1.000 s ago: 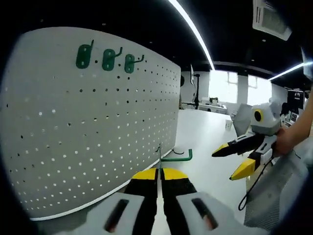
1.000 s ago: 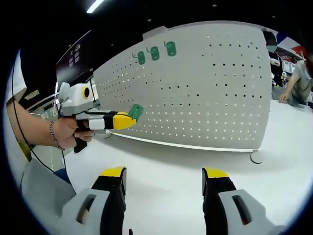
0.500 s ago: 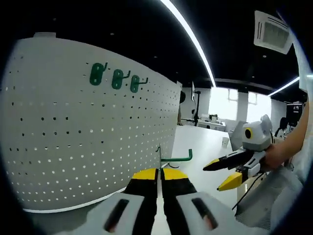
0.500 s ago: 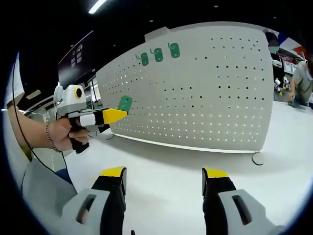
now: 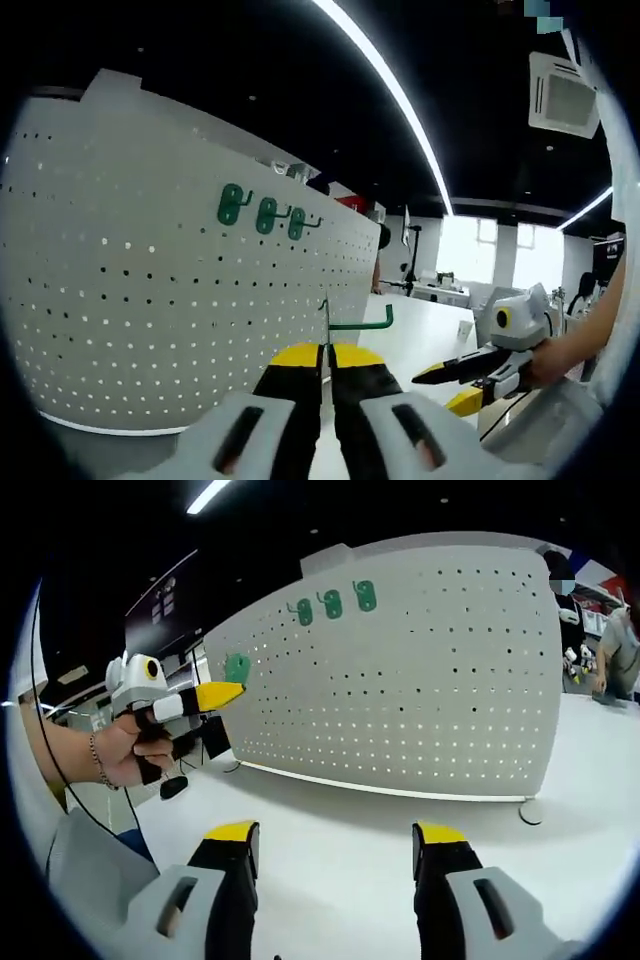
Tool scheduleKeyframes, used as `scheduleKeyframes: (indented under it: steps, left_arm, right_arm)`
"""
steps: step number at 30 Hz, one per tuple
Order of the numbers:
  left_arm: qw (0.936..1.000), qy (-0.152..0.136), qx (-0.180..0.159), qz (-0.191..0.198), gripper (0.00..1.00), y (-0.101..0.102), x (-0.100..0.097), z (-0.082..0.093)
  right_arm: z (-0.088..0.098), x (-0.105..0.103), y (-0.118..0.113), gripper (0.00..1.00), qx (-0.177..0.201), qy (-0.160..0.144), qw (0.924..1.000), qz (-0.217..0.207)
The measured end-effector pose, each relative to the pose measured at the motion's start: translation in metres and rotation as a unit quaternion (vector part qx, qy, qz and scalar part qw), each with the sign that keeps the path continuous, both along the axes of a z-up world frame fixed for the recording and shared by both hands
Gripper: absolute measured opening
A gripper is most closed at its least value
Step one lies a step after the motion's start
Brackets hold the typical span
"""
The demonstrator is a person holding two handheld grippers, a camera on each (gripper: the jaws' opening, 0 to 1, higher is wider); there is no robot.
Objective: Insert the hook assembly into the mounting plate slot until the hook locks in place.
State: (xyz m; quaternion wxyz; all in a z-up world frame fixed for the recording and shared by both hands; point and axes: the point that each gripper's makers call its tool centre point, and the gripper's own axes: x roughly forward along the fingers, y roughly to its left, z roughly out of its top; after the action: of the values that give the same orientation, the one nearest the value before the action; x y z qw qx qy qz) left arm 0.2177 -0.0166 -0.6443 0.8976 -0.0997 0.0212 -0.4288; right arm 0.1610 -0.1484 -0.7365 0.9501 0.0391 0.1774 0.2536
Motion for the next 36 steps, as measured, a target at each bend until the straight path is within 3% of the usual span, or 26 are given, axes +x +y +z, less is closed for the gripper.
scheduleKeyframes:
  steps: [13,19,21,25,29,36]
  left_arm:
    - [0.9999,-0.011,0.009,0.006,0.01,0.002,0.001,0.002]
    - [0.9997,-0.012,0.019,0.008,0.02,0.001,0.000,0.000]
    - [0.9997,-0.011,0.020,0.008,0.02,0.001,0.000,-0.001]
    - [0.9996,-0.014,0.024,0.009,0.02,0.002,0.001,-0.002]
    - [0.9994,-0.014,0.029,0.009,0.02,0.001,0.000,-0.003]
    - [0.9993,-0.014,0.031,0.012,0.02,0.002,0.000,-0.004]
  right_arm:
    - [0.003,0.000,0.002,0.59,0.001,-0.003,1.0000,0.002]
    - [0.025,0.000,0.006,0.59,0.034,-0.042,0.9985,0.004]
    - [0.044,0.001,0.012,0.59,0.075,-0.076,0.9943,0.010]
    - [0.064,-0.002,0.018,0.60,0.100,-0.114,0.9881,0.027]
    - [0.074,-0.004,0.023,0.62,0.123,-0.124,0.9841,0.034]
    - [0.075,-0.004,0.029,0.61,0.124,-0.121,0.9837,0.048]
